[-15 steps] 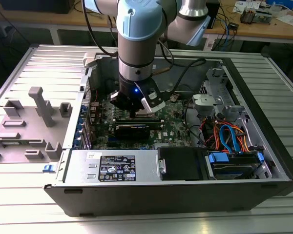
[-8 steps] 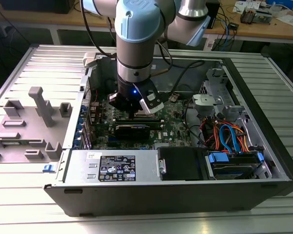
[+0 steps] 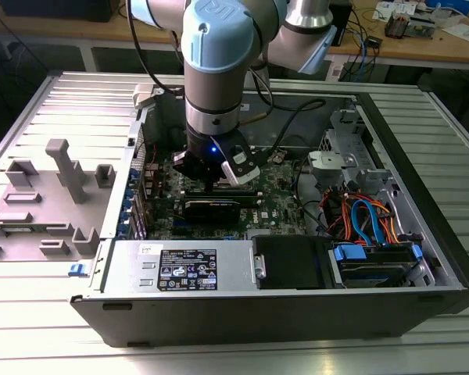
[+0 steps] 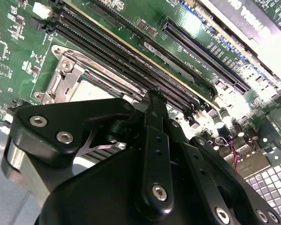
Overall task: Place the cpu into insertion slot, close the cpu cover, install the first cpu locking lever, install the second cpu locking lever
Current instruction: 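Install the second cpu locking lever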
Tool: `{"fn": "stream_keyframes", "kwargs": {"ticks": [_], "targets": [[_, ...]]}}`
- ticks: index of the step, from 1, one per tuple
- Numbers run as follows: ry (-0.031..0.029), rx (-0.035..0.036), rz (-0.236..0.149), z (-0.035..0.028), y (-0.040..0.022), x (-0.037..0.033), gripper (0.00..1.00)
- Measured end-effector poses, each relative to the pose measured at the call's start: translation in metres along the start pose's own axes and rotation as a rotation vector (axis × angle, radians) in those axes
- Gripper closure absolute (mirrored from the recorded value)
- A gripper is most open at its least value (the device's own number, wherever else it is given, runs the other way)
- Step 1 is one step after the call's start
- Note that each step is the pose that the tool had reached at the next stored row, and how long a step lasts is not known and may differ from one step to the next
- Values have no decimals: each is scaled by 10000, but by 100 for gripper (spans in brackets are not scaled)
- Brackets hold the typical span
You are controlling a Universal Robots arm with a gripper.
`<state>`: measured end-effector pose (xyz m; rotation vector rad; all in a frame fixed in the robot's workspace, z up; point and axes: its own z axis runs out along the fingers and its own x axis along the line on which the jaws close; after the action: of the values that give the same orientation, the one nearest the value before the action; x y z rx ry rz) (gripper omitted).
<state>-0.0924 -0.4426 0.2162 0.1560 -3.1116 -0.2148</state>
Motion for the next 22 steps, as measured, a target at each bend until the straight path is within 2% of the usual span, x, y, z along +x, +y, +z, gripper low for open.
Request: {"fn": "stream_keyframes", "kwargs": {"ticks": [7, 10, 11, 18, 21, 22], "targets": [[-1, -9, -1, 5, 4, 23, 89], [-6, -75, -4, 23, 12, 26, 89], [-12, -117, -3, 34, 14, 30, 89], [-21, -217, -2, 59, 14, 57, 89], [-34, -326, 8, 79, 12, 64, 89], [-36, -337, 9, 80, 12, 66, 89]]}}
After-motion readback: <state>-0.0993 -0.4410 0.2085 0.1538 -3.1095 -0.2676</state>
